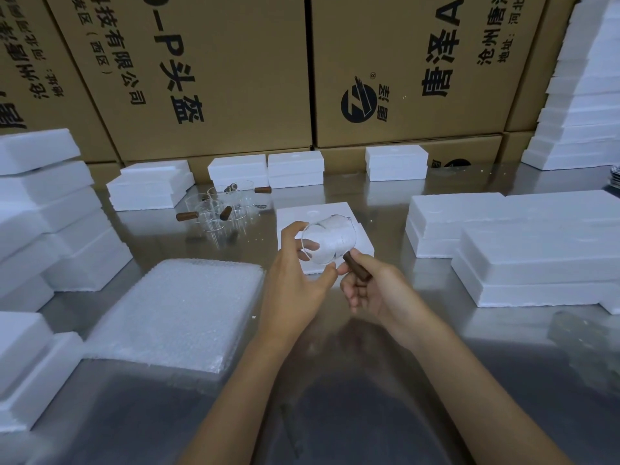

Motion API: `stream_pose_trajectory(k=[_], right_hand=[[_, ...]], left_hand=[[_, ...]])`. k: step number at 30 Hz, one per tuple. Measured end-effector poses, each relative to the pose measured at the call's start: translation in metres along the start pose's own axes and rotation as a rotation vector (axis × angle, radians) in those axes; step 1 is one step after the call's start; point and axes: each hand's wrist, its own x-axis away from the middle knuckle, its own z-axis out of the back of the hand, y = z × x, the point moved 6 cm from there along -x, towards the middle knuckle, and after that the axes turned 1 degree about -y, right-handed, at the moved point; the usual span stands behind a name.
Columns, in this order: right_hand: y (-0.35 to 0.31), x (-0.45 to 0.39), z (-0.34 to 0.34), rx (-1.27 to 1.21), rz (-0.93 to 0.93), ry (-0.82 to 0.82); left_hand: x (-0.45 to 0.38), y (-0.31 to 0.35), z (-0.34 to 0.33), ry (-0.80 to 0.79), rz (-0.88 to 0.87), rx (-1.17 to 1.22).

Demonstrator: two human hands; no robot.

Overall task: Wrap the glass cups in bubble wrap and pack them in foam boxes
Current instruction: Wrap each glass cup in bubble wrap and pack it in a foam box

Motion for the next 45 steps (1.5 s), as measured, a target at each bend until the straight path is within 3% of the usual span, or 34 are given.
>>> stream_pose_trajectory(k=[3,7,10,13,15,23,27,32,35,38,43,45], right_hand=[[-0.001,-0.001,0.001,-0.024,0.05,-0.009],[-0.005,-0.003,0.014,0.096,0.165,0.166],[-0.005,-0.003,0.022,0.07,0.179,0.257],[-0.004,-0.004,0.026,0.019,0.153,0.286],[-0.003,-0.003,0.028,0.011,0.132,0.291],[0.0,-0.002,0.026,-0.001,0.086,0.293],[0.0,-0.003,0.026,-0.009,0.086,0.293],[0.001,-0.004,0.028,-0.035,0.081,0.282],[-0.001,-0.003,0.023,-0.146,0.076,0.193],[-0.009,0.0,0.012,-0.243,0.123,0.046],[-0.019,0.01,-0.009,-0.188,0.187,-0.232],[-0.018,0.012,-0.013,-0.09,0.181,-0.261]], left_hand=[[-0.002,0.0,0.004,-0.059,0.004,-0.018],[-0.012,-0.006,0.036,-0.021,0.073,-0.336],[-0.013,-0.033,0.075,-0.015,0.348,-0.543],[-0.007,-0.064,0.101,-0.199,0.638,-0.615],[-0.005,-0.073,0.11,-0.281,0.722,-0.619],[-0.007,-0.083,0.112,-0.304,0.722,-0.732],[-0.013,-0.081,0.115,-0.126,0.645,-0.574],[-0.021,-0.052,0.117,0.134,0.457,-0.045],[-0.02,-0.037,0.105,0.126,0.424,0.183],[-0.02,-0.029,0.089,0.055,0.379,0.239],[-0.016,-0.023,0.058,-0.066,0.398,0.231],[-0.013,-0.023,0.051,-0.102,0.447,0.264]])
